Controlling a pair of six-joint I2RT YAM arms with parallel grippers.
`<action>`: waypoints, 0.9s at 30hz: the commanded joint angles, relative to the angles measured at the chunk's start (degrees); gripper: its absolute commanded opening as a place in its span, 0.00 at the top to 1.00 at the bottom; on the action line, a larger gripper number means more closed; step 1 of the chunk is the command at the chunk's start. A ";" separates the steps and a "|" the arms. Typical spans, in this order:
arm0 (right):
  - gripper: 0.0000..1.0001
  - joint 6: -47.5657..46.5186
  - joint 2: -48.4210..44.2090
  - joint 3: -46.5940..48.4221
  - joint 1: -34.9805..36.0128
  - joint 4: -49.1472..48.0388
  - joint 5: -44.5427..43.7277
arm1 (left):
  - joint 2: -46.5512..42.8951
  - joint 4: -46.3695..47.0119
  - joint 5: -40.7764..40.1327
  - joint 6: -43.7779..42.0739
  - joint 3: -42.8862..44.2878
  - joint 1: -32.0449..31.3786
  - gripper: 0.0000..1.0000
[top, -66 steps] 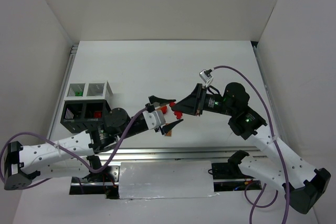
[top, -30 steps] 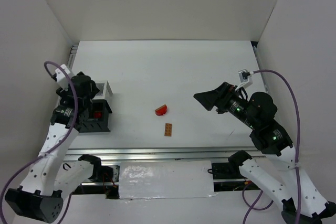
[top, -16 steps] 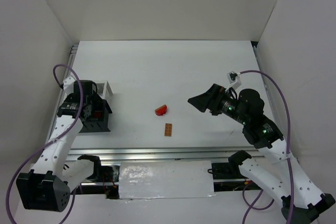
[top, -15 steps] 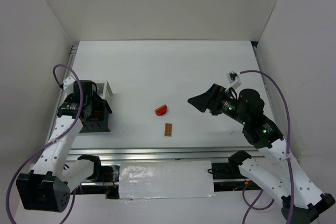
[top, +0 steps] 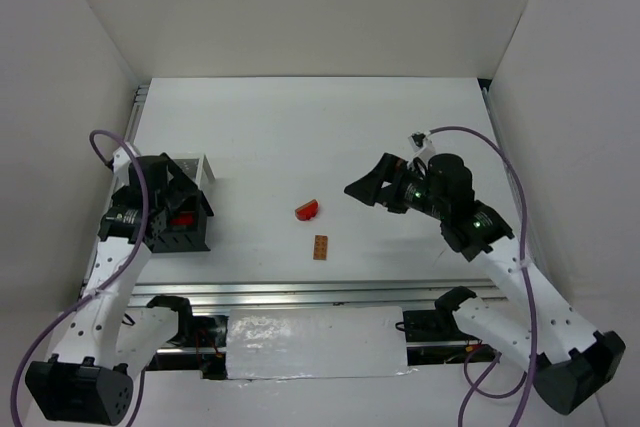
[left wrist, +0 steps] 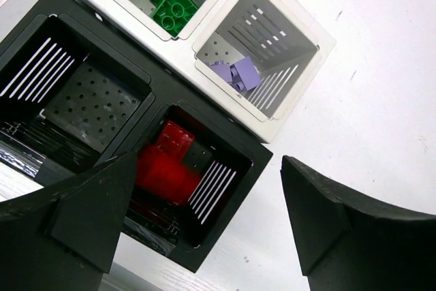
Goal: Sort the legos into containers by color
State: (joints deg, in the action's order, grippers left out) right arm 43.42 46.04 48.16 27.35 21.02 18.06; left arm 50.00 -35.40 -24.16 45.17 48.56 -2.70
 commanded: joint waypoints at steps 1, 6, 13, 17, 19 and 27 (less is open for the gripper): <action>0.00 -1.32 4.14 -0.70 0.42 -3.08 0.48 | -1.04 -0.63 0.17 -1.75 2.86 0.33 0.00; 0.00 -1.06 7.30 -2.46 0.68 -5.02 -0.92 | -2.18 3.21 4.10 -7.07 0.94 0.33 0.01; 0.00 2.89 9.17 -2.80 1.30 -1.24 -16.38 | 13.15 12.63 10.06 -17.56 7.51 -25.51 0.00; 0.00 2.47 3.63 -3.69 1.38 0.07 -20.18 | 23.55 19.80 18.84 -25.63 10.51 -33.33 0.01; 0.00 0.02 2.13 -2.29 1.21 2.43 -18.42 | 27.86 22.38 23.52 -27.40 10.59 -33.42 0.00; 0.00 -2.11 -1.74 -2.63 1.21 7.81 -22.02 | 38.68 17.73 13.46 -12.58 13.06 -42.99 0.00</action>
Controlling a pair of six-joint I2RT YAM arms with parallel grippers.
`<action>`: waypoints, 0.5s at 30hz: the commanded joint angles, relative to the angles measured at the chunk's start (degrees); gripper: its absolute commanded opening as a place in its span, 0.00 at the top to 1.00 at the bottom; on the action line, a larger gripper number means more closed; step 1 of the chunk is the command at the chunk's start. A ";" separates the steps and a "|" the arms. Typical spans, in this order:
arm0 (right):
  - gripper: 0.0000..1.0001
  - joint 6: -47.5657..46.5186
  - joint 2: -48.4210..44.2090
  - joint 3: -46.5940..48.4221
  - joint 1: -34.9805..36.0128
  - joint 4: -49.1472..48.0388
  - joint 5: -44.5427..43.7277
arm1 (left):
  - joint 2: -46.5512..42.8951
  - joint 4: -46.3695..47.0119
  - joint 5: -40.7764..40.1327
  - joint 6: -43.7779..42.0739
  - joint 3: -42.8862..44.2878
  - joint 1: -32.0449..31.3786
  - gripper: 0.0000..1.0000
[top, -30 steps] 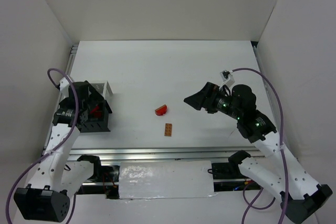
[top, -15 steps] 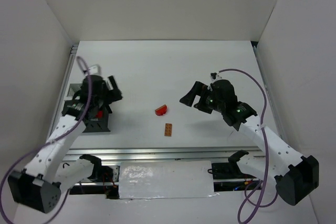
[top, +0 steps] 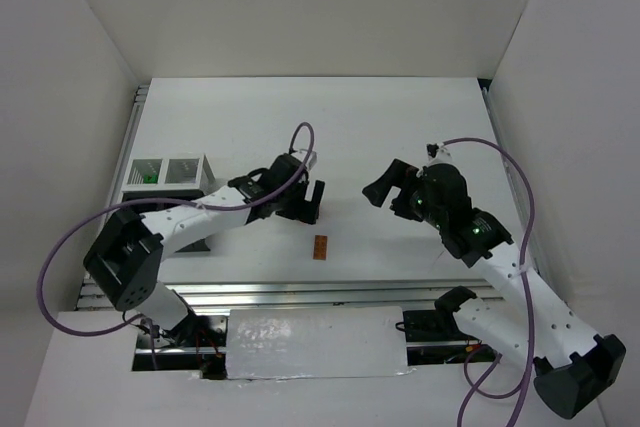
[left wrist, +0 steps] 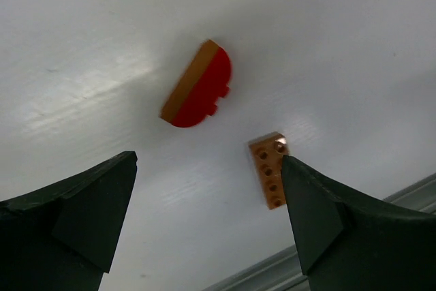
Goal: Sort the legos into containers by color
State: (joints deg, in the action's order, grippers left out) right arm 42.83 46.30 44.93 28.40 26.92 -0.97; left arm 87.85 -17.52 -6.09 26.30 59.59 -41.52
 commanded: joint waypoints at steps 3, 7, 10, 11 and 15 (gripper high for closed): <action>0.00 -1.70 -2.97 0.77 0.25 2.35 -2.72 | 0.65 0.03 -11.04 13.85 -0.52 -10.41 0.00; 0.00 -2.05 -3.06 0.51 0.25 2.09 -1.41 | 3.19 -1.20 -15.62 20.96 -1.94 -14.82 0.06; 0.00 -2.05 -2.89 0.34 0.25 1.91 -0.44 | 7.76 -2.34 -16.23 23.08 -1.24 -16.05 0.13; 0.00 -2.22 -3.06 0.25 0.25 1.91 -0.09 | 9.69 -2.69 -16.59 23.44 -0.89 -16.49 0.15; 0.00 -2.84 -4.20 0.60 0.25 2.44 -0.08 | 12.34 -2.96 -17.64 23.62 0.00 -16.58 0.18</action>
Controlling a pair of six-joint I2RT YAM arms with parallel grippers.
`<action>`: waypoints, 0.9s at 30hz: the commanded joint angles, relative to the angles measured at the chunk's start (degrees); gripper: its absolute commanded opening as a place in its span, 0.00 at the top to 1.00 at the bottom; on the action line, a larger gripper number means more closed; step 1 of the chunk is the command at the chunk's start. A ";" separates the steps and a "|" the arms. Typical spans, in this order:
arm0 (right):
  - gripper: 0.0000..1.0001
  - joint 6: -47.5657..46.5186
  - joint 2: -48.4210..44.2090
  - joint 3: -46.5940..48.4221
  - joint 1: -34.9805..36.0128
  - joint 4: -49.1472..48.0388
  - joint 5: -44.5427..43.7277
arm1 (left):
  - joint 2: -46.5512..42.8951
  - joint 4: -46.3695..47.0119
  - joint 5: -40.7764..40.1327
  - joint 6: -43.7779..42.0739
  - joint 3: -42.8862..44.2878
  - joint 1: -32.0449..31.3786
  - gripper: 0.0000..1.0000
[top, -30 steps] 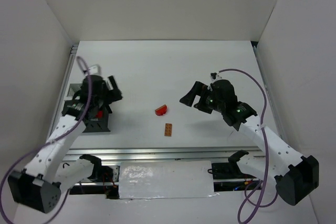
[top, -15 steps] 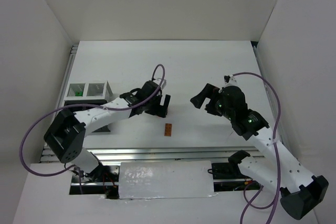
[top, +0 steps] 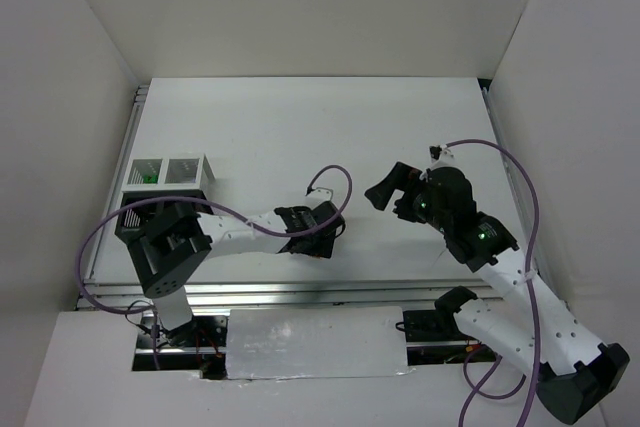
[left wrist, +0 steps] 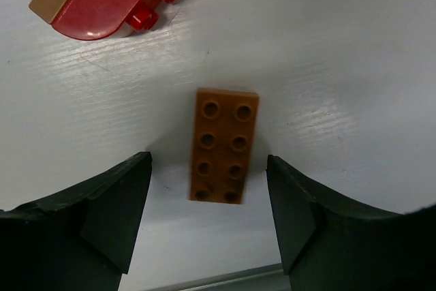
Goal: Sort the legos into containers by color
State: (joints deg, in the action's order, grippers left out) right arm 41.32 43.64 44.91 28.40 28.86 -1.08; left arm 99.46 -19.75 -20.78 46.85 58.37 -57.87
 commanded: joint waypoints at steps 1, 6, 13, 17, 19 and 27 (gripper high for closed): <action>0.00 -1.33 -1.71 0.62 0.34 0.67 0.03 | 1.17 -0.38 -2.61 2.55 1.39 -0.23 0.20; 0.00 -1.59 -2.59 0.53 0.25 0.67 0.29 | 4.78 0.32 -0.85 2.11 2.45 -0.32 0.42; 0.01 -1.95 -2.77 0.53 0.25 0.50 0.73 | 2.24 0.68 -0.84 1.49 -0.18 -0.32 1.00; 0.00 -2.03 -2.86 0.54 0.25 0.49 0.73 | -10.29 -4.93 -8.56 3.59 -2.47 0.38 1.00; 0.00 -2.03 -2.94 0.45 0.25 0.06 0.82 | -17.93 -11.93 -14.98 7.28 -2.91 3.18 1.00; 0.00 -1.77 -2.59 -0.61 0.16 -2.14 3.63 | -44.33 -20.59 -20.97 10.64 -8.36 27.77 1.00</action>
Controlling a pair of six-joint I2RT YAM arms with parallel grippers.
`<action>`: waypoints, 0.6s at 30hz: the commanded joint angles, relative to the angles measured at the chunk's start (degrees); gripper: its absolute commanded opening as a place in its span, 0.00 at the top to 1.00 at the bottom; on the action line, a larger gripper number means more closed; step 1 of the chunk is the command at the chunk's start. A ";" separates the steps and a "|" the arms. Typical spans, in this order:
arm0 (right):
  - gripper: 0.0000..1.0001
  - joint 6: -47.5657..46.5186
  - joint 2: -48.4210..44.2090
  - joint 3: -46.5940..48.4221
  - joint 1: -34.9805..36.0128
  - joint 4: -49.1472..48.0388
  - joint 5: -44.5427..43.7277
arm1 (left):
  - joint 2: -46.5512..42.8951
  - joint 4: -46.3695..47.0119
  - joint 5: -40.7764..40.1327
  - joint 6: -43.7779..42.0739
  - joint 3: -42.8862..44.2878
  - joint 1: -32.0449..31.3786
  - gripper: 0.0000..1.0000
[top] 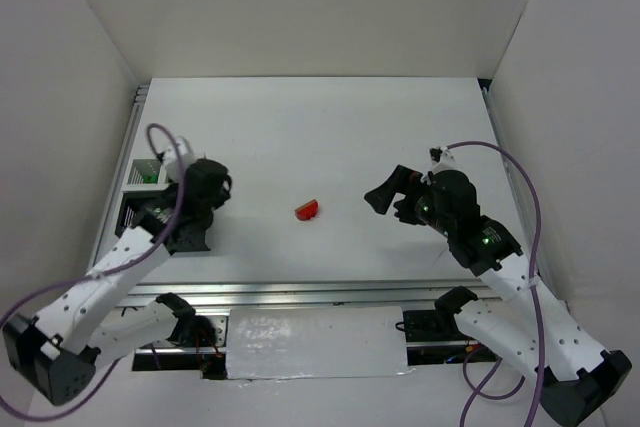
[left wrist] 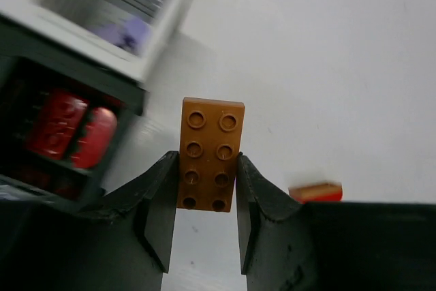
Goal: Sort the legos into containers by color
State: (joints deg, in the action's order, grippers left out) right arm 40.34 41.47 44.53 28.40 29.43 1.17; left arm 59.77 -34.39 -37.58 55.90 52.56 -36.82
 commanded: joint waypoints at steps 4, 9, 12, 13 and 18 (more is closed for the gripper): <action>0.00 -1.05 0.01 -0.15 0.25 -3.06 2.78 | -7.30 -7.88 -3.82 0.01 -1.32 24.11 1.00; 0.00 -1.05 -0.43 -0.85 0.34 -3.68 4.63 | -5.45 -9.82 -2.06 -1.49 2.81 33.92 1.00; 0.00 -0.96 -0.69 -1.64 0.34 -4.29 5.24 | -4.58 -9.12 -2.06 -2.19 3.08 38.82 0.95; 0.00 -1.14 -0.69 -1.64 0.25 -4.38 5.51 | -4.40 -8.50 -1.88 -2.63 2.64 39.71 0.92; 0.00 -1.40 0.27 -1.64 0.16 -5.17 6.65 | -3.34 -7.36 -0.12 -3.95 1.50 43.14 0.88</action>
State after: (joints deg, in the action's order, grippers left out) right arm 40.07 41.47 43.05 28.40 27.46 6.61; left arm 55.86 -43.22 -38.63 53.87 52.88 5.13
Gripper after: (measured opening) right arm 0.995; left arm 0.457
